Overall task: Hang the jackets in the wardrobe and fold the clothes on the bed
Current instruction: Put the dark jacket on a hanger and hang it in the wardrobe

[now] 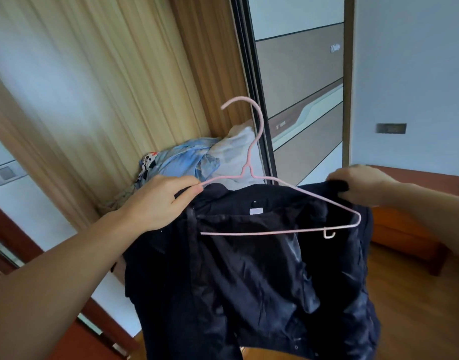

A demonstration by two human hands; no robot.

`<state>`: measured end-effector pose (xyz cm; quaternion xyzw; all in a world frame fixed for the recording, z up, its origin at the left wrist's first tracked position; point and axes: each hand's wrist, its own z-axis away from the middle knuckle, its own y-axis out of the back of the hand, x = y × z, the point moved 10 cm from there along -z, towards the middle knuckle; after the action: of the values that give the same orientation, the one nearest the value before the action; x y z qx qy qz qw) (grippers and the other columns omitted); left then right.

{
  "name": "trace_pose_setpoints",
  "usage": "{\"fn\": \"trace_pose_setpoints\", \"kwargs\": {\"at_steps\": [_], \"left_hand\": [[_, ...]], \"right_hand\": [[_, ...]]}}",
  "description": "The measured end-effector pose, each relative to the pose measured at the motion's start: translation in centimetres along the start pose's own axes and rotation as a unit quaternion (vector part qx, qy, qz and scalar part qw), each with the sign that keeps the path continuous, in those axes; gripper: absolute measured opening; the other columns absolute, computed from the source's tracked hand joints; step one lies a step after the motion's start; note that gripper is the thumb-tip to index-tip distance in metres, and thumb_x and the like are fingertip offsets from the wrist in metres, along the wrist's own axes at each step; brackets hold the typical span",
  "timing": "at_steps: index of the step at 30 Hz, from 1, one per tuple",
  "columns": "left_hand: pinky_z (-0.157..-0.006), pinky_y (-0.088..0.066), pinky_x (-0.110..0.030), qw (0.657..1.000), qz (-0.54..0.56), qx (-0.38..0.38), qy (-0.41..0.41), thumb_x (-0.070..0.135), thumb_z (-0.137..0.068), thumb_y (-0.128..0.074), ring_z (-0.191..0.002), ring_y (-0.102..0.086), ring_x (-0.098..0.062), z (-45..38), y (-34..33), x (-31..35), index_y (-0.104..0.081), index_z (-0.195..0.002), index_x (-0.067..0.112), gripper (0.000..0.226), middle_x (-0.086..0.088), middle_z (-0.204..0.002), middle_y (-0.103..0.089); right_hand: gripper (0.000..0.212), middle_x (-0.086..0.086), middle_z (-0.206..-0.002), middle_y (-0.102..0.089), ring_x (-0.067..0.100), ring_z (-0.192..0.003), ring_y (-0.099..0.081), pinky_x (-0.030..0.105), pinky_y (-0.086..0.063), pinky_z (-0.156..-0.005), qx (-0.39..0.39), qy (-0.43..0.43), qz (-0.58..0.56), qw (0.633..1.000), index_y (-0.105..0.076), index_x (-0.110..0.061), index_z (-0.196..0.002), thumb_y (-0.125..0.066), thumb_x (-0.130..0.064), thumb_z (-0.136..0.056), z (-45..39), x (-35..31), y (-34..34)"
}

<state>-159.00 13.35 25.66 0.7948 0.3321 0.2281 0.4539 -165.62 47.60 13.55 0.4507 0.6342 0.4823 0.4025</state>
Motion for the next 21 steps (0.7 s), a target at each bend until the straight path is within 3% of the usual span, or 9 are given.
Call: {"fn": "trace_pose_setpoints", "kwargs": {"at_steps": [6, 11, 14, 18, 21], "left_hand": [[-0.057, -0.048, -0.043, 0.996, -0.075, 0.027, 0.046, 0.043, -0.099, -0.043, -0.061, -0.055, -0.026, 0.0, 0.2, -1.3, -0.064, -0.09, 0.023, 0.03, 0.002, -0.061, -0.055], [-0.057, -0.047, -0.041, 0.991, -0.098, 0.039, 0.082, 0.047, -0.097, -0.037, -0.065, -0.056, -0.029, -1.1, -0.7, -0.6, -0.061, -0.085, 0.019, 0.039, 0.001, -0.063, -0.057], [-0.055, -0.041, -0.037, 0.99, -0.056, 0.067, 0.112, 0.045, -0.098, -0.042, -0.063, -0.053, -0.029, -2.3, -1.1, 0.4, -0.065, -0.089, 0.022, 0.034, 0.005, -0.058, -0.05], [-0.056, -0.036, -0.034, 0.987, 0.01, 0.114, 0.116, 0.042, -0.098, -0.048, -0.06, -0.046, -0.022, -3.3, -0.5, 1.3, -0.067, -0.093, 0.027, 0.025, 0.01, -0.053, -0.047], [-0.06, -0.041, -0.036, 0.986, 0.026, 0.142, 0.083, 0.041, -0.097, -0.048, -0.065, -0.052, -0.024, -3.5, 0.8, 1.8, -0.068, -0.096, 0.024, 0.026, 0.004, -0.065, -0.059]], "right_hand": [[0.016, -0.004, -0.099, -0.064, 0.025, -0.092, -0.06, 0.03, -0.04, -0.066, 0.025, -0.045, 0.106, 0.993, -0.062, -0.034, -0.094, -0.052, -0.029, -0.081, -0.9, -1.0, 4.2], [0.02, 0.002, -0.098, -0.066, 0.027, -0.089, -0.062, 0.029, -0.04, -0.065, 0.026, -0.094, 0.184, 0.978, -0.064, -0.026, -0.094, -0.048, -0.026, -0.081, -1.0, -3.1, 7.8], [0.023, 0.002, -0.093, -0.065, 0.028, -0.082, -0.061, 0.031, -0.038, -0.063, 0.046, -0.102, 0.209, 0.971, -0.061, -0.023, -0.098, -0.046, -0.025, -0.081, -1.1, -5.1, 9.5], [0.034, -0.001, -0.079, -0.055, 0.02, -0.066, -0.051, 0.031, -0.038, -0.057, 0.047, -0.078, 0.111, 0.99, -0.041, -0.023, -0.111, -0.051, -0.032, -0.08, -0.4, -7.4, 10.3], [0.055, -0.001, -0.097, -0.061, 0.02, -0.083, -0.058, 0.035, -0.049, -0.071, -0.051, -0.058, -0.018, 0.997, -0.045, -0.022, -0.119, -0.064, -0.055, -0.079, 0.8, -7.0, 10.5]]}}
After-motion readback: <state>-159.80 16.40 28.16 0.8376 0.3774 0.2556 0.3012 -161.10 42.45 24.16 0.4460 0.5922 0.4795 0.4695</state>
